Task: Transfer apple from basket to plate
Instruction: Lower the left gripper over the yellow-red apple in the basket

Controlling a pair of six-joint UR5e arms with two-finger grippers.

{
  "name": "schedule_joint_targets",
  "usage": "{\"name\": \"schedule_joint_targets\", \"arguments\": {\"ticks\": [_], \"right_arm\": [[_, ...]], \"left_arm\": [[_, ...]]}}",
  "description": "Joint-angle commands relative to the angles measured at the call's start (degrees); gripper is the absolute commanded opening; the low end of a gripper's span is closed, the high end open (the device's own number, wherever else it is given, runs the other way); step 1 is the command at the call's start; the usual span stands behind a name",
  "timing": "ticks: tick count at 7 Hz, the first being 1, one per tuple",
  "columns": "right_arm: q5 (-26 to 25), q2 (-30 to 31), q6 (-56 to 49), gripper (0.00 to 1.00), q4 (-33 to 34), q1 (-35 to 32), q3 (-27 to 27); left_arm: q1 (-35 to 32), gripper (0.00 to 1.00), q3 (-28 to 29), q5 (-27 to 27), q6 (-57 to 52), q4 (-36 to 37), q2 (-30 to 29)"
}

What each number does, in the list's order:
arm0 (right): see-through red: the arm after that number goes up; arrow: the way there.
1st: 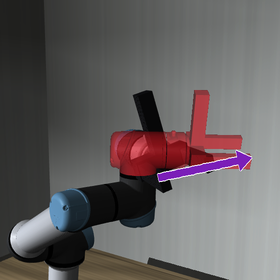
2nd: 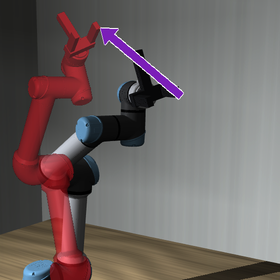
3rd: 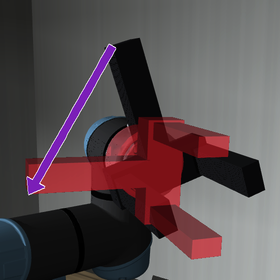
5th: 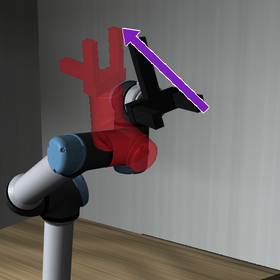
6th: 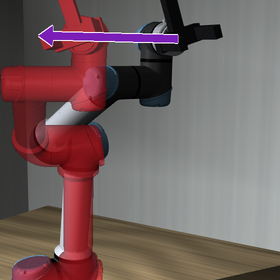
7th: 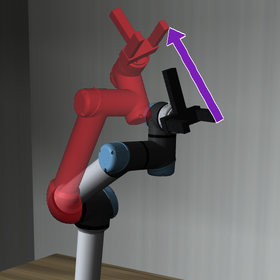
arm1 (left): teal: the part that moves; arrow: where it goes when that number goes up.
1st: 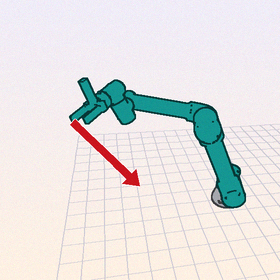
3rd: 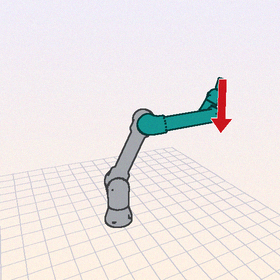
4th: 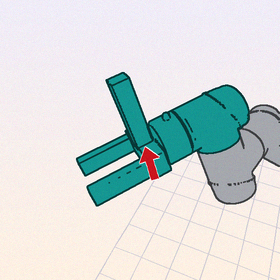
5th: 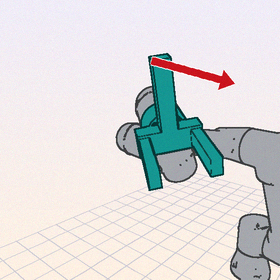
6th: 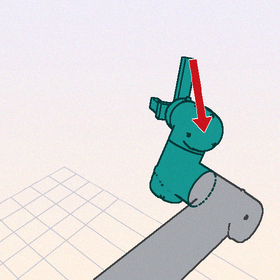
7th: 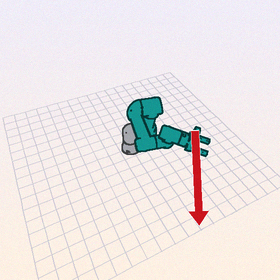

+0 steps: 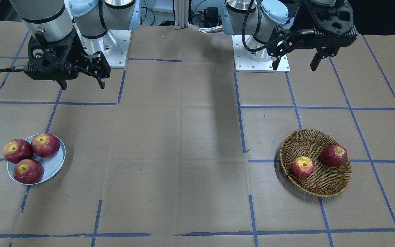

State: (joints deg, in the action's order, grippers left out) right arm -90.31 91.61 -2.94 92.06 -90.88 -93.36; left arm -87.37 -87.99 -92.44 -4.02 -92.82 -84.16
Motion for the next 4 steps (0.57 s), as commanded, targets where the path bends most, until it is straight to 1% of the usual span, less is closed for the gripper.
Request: {"name": "schedule_joint_targets", "arguments": {"ticks": [1, 2, 3, 4], "right_arm": [[0.0, 0.0, -0.1, 1.00, 0.1, 0.0, -0.1], [0.0, -0.1, -0.1, 1.00, -0.1, 0.0, -0.1], [0.0, -0.1, 0.0, 1.00, -0.2, 0.0, -0.1], [0.0, 0.1, 0.0, 1.00, 0.0, 0.0, 0.0]], "left_arm": [[0.3, 1.00, -1.9, 0.1, -0.3, -2.0, -1.9], [1.1, 1.00, -5.6, 0.2, -0.8, -0.6, -2.6], [1.6, 1.00, -9.0, 0.0, -6.1, 2.7, -3.3], [3.2, 1.00, -11.1, -0.8, -9.2, 7.6, -4.5]]}}
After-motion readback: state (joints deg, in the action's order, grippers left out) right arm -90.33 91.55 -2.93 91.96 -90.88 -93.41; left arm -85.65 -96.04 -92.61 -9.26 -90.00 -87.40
